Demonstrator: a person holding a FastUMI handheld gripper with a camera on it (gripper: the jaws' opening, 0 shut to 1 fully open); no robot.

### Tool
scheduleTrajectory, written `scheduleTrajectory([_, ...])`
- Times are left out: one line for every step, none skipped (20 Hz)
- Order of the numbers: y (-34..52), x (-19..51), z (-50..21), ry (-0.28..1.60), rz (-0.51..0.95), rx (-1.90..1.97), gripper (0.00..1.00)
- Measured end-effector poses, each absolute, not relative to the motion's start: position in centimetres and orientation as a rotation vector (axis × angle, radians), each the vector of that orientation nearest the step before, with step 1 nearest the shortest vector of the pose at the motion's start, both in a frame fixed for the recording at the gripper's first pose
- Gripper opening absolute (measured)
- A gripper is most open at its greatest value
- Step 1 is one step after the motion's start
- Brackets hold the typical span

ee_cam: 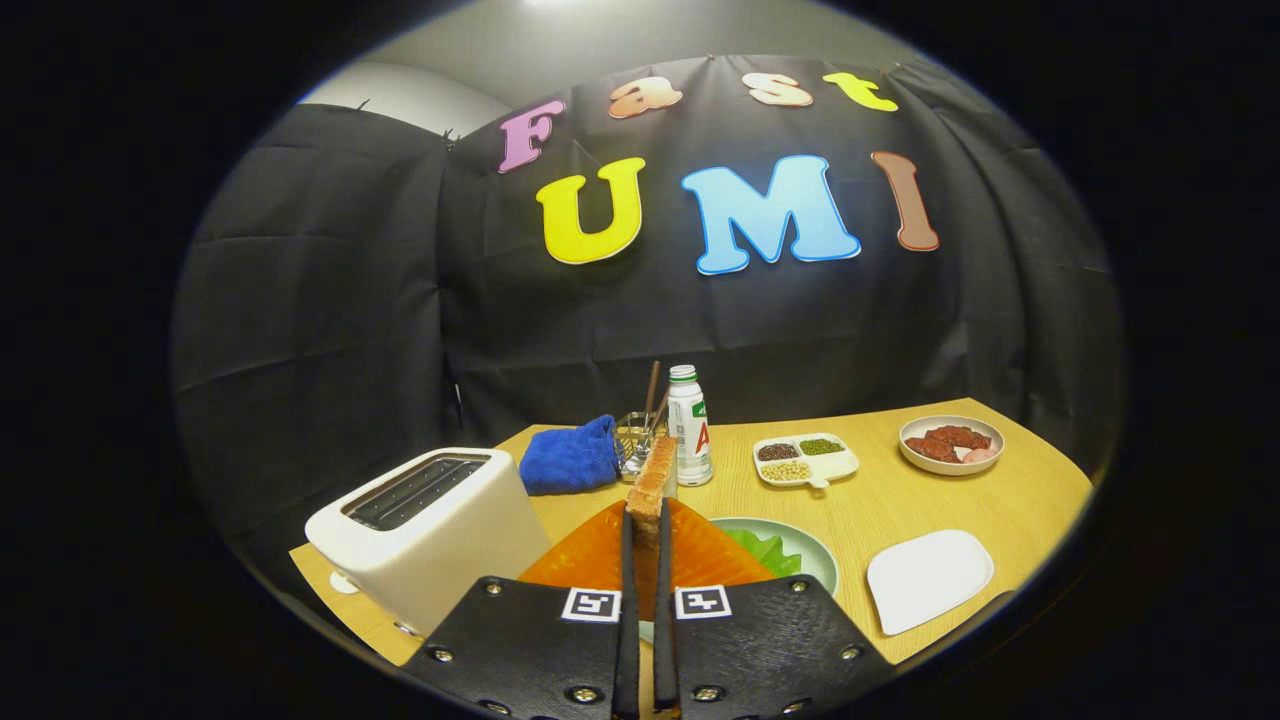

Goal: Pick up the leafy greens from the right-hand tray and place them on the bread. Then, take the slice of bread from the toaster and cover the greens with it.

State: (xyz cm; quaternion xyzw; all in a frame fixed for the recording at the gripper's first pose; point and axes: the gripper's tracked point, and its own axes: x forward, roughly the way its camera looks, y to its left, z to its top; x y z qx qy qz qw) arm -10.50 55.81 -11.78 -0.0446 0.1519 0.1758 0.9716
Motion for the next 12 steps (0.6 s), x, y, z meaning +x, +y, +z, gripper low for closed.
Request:
scheduleTrajectory([55.9, -10.5, -12.0, 0.314, 0.358, -0.085, 0.06])
scheduleTrajectory([56.0, -10.4, -12.2, 0.314, 0.363, -0.079, 0.06])
scheduleTrajectory([56.1, -10.2, -12.4, 0.313, 0.363, -0.074, 0.06])
scheduleTrajectory([56.1, -10.1, -12.6, 0.311, 0.357, -0.072, 0.06])
scheduleTrajectory([56.1, -9.9, -13.0, 0.314, 0.354, -0.075, 0.06])
scheduleTrajectory([56.1, -9.8, -13.4, 0.321, 0.353, -0.078, 0.06])
scheduleTrajectory([56.1, -9.7, -13.7, 0.332, 0.355, -0.074, 0.06])
scheduleTrajectory([56.1, -9.7, -14.1, 0.342, 0.363, -0.063, 0.06])
scheduleTrajectory([56.2, -9.7, -14.3, 0.351, 0.371, -0.043, 0.06])
scheduleTrajectory([56.2, -9.5, -14.6, 0.354, 0.374, -0.028, 0.06])
scheduleTrajectory([56.0, -9.3, -14.8, 0.36, 0.371, -0.031, 0.06])
scheduleTrajectory([55.6, -9.1, -15.1, 0.365, 0.361, -0.04, 0.06])
